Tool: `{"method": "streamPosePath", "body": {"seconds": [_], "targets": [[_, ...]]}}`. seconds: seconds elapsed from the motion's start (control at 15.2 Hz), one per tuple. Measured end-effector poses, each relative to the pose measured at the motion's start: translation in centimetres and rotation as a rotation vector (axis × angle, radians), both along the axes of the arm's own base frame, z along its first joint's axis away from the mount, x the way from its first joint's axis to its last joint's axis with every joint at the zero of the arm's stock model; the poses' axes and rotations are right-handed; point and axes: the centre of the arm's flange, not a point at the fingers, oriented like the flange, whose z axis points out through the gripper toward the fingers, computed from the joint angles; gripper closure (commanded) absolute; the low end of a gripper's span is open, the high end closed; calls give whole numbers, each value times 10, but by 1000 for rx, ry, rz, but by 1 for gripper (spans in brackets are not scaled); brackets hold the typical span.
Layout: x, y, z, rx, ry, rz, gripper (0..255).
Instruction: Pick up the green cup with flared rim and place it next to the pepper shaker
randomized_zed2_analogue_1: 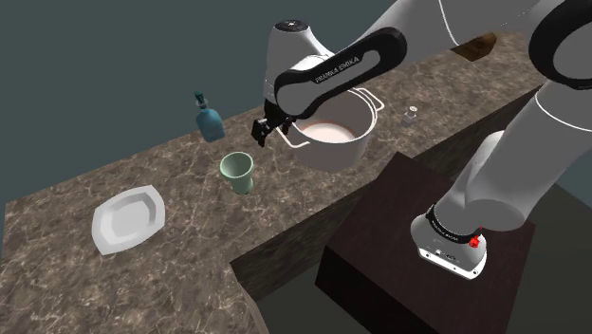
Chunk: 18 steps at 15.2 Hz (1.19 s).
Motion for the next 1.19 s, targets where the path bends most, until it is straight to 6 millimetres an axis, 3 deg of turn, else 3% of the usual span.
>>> {"method": "streamPosePath", "body": {"seconds": [0.53,1.06,1.19], "targets": [[60,46,-68,19,7,-6,0],[70,56,-112,21,8,-7,0],[71,57,-115,21,8,-7,0]]}}
